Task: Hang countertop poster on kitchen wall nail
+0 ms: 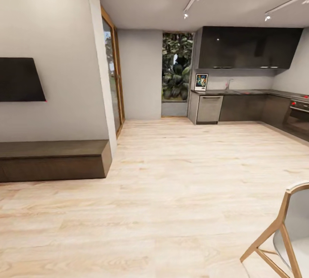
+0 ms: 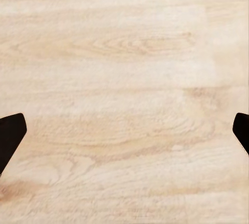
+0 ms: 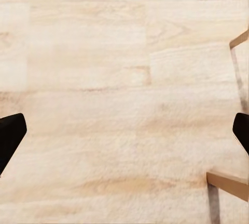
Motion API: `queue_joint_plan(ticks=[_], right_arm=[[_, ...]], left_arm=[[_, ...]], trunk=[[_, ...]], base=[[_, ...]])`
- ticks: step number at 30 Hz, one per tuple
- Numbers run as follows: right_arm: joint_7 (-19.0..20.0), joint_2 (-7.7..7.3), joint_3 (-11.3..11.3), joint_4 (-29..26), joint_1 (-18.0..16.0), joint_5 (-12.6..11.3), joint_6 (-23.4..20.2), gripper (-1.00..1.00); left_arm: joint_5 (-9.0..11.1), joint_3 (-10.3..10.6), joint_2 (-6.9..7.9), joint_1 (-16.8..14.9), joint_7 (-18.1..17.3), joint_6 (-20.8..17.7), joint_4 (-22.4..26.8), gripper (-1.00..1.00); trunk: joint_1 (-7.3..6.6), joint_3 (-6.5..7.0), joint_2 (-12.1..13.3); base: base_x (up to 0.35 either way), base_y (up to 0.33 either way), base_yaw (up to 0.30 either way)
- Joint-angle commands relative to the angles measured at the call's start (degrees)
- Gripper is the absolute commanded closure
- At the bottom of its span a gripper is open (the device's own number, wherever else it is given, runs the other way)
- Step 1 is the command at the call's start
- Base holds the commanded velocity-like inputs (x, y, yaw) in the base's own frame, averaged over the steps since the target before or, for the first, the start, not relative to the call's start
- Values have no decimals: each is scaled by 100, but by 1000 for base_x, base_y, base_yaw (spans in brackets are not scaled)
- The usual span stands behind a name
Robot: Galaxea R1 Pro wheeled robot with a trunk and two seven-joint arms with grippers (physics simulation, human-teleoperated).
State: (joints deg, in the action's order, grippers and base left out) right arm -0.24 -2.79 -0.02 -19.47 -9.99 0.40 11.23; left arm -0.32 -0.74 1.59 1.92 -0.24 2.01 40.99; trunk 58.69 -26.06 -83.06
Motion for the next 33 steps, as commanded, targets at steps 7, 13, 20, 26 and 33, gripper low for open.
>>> queue_joint_plan(ticks=[7,13,20,26,33], right_arm=[[-2,-2,-3,4,-3,-1,19,-100],[-2,4,1,4,-3,3,20,-100],[-2,6,2,4,-3,4,20,-100],[-2,6,2,4,-3,4,20,-100],[-2,6,2,4,-3,4,20,-100]], left_arm=[[-4,-5,2,1,-3,10,5,-100],[-4,-5,1,1,-3,10,5,-100],[-4,-5,1,1,-1,10,5,-100],[-4,-5,0,1,2,10,5,-100],[-4,-5,1,1,-1,10,5,-100]], trunk=[[4,-5,-2],[4,-5,-2],[4,-5,-2],[4,-5,-2],[4,-5,-2]], base=[[335,0,0],[335,0,0],[335,0,0],[335,0,0],[335,0,-10]])
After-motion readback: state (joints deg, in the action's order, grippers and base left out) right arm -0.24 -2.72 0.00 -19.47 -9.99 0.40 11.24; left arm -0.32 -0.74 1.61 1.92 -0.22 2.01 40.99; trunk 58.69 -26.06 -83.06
